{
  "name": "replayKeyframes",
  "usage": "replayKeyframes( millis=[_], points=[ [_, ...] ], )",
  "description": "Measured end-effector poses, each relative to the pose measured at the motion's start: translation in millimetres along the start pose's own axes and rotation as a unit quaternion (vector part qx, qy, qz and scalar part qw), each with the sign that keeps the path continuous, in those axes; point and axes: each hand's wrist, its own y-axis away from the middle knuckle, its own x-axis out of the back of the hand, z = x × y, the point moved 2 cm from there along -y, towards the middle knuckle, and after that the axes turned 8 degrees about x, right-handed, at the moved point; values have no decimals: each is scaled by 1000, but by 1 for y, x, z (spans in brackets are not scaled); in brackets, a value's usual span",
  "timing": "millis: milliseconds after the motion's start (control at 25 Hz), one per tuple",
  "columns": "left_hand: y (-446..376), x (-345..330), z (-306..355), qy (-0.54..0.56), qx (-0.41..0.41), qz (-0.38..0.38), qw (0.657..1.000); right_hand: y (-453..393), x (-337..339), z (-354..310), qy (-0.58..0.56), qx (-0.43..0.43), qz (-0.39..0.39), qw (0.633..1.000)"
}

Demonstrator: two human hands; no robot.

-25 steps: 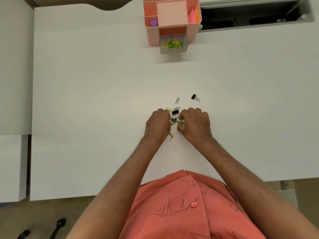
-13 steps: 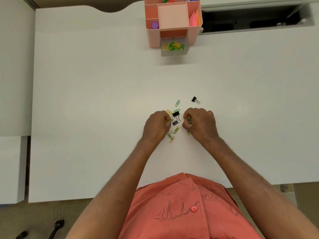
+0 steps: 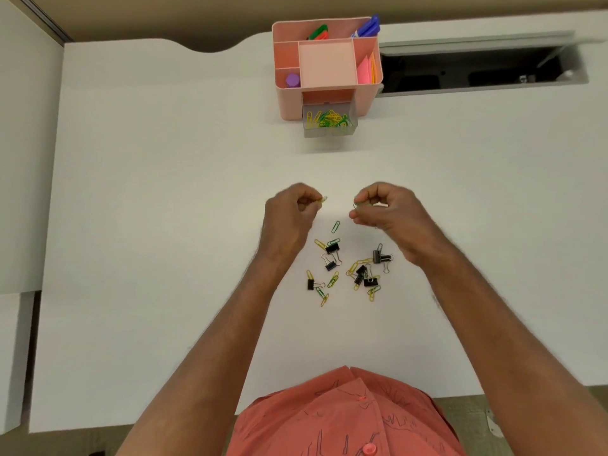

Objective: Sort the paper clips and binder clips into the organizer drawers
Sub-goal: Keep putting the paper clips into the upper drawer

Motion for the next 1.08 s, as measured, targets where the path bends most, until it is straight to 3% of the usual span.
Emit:
replayKeyframes(
  millis=[200, 320, 520, 640, 760, 840, 1080],
  points=[
    [-72, 13, 66, -34, -137, 90, 986, -58, 8, -63, 22, 73, 1, 997],
    [-119, 8, 91, -115, -184, 101, 971, -97, 9, -81, 118, 114, 16, 986],
    [-155, -5, 88, -212, -185, 89, 956, -148, 1, -90, 378, 171, 39, 909],
    [-150, -2, 76, -188, -206, 118, 953, -165, -8, -90, 466, 197, 18, 862],
    [-125, 1, 55, -120, -225, 138, 957, -172, -15, -84, 503, 207, 4, 839],
    [-106, -3, 34, -100, -205, 126, 966, -171, -16, -82, 495, 229, 14, 838],
    [-47, -30, -18, -188, -105, -18, 976, -112, -1, -62, 312, 245, 120, 910]
  ],
)
